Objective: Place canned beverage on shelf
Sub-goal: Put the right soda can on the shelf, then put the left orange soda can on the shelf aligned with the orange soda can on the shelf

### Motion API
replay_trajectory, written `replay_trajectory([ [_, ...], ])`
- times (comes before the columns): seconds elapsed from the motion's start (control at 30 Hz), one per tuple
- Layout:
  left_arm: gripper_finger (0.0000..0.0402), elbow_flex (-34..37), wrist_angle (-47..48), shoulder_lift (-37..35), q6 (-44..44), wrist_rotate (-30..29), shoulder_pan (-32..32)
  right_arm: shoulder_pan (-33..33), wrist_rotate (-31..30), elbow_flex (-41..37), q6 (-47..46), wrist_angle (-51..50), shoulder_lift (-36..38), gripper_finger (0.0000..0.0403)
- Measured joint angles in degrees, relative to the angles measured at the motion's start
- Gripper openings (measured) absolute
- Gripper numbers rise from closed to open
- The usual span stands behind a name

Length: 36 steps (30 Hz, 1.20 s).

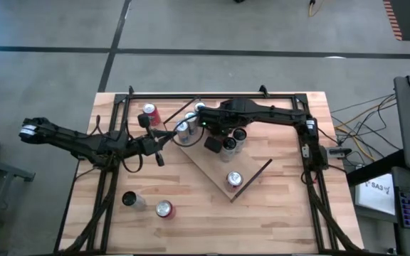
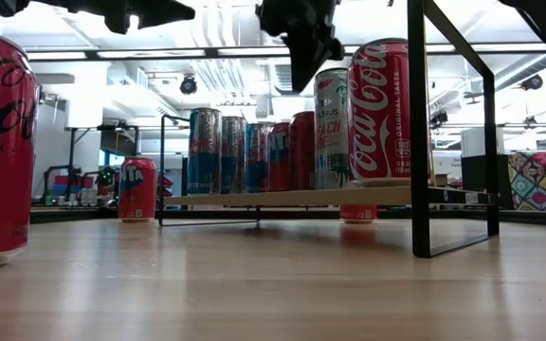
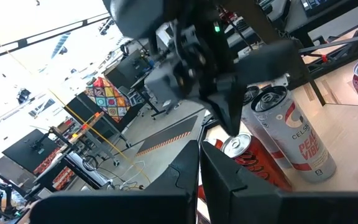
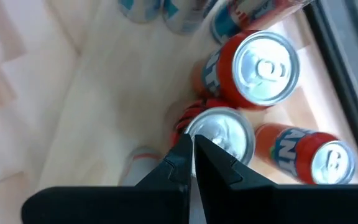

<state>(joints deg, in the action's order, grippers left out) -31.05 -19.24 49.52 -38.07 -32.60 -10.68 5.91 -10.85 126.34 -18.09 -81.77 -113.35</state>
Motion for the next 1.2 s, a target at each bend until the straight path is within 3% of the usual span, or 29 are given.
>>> replay_trajectory([
  [0.23,0.0000,0.0,0.0,0.0,0.0,0.0,0.0,-1.0,3.3,0.0,-2.2,-2.8,0.9,0.0009],
  [1.2,0.0000,0.0,0.0,0.0,0.0,0.0,0.0,-3.4,3.8,-0.1,-7.5,-6.4,1.0,0.0009],
])
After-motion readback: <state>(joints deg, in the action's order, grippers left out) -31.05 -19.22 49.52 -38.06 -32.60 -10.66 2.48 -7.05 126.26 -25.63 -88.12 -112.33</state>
